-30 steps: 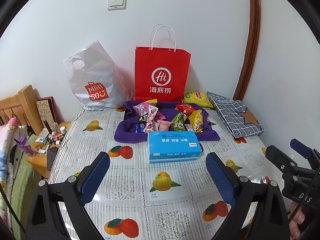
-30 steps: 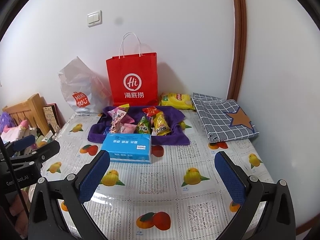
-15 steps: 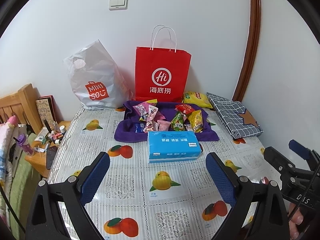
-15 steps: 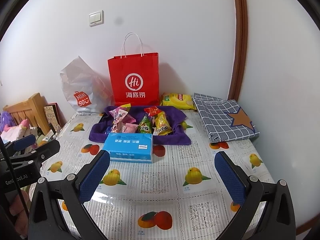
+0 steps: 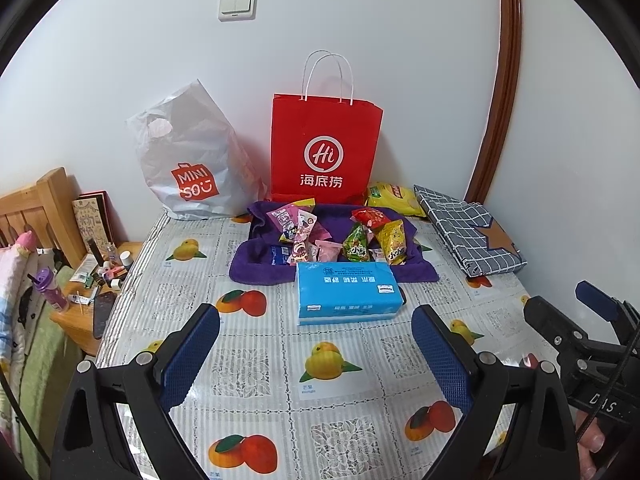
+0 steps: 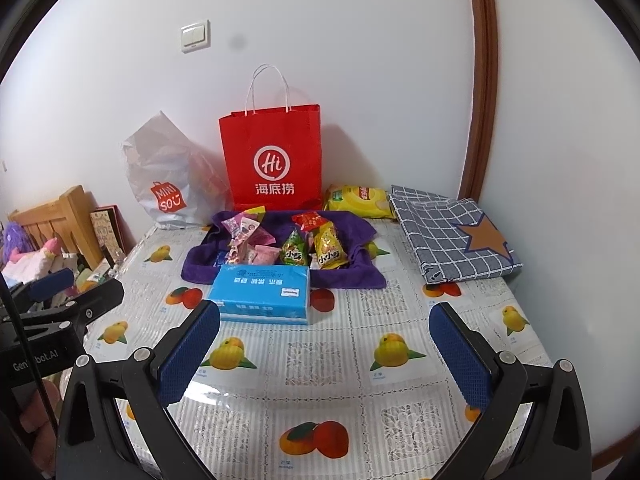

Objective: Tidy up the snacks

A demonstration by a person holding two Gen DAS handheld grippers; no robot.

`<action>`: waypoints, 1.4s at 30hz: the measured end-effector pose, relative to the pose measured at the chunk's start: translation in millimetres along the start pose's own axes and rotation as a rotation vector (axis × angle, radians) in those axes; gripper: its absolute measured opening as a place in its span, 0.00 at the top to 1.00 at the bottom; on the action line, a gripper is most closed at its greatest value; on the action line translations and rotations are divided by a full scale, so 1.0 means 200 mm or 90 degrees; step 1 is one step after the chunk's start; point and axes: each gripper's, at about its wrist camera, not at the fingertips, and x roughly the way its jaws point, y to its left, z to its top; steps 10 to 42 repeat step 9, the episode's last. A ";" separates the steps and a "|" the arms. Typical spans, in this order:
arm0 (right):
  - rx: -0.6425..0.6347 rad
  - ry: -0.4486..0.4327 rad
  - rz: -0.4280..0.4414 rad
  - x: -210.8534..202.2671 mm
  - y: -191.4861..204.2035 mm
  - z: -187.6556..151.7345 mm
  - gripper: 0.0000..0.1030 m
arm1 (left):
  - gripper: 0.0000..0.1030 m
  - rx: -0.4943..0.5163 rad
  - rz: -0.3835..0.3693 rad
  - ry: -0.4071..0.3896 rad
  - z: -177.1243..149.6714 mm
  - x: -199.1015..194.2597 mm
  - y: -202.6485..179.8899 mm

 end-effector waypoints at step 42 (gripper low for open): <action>-0.004 0.000 0.005 0.01 0.02 -0.01 0.00 | 0.06 0.005 0.011 0.001 0.01 0.02 0.01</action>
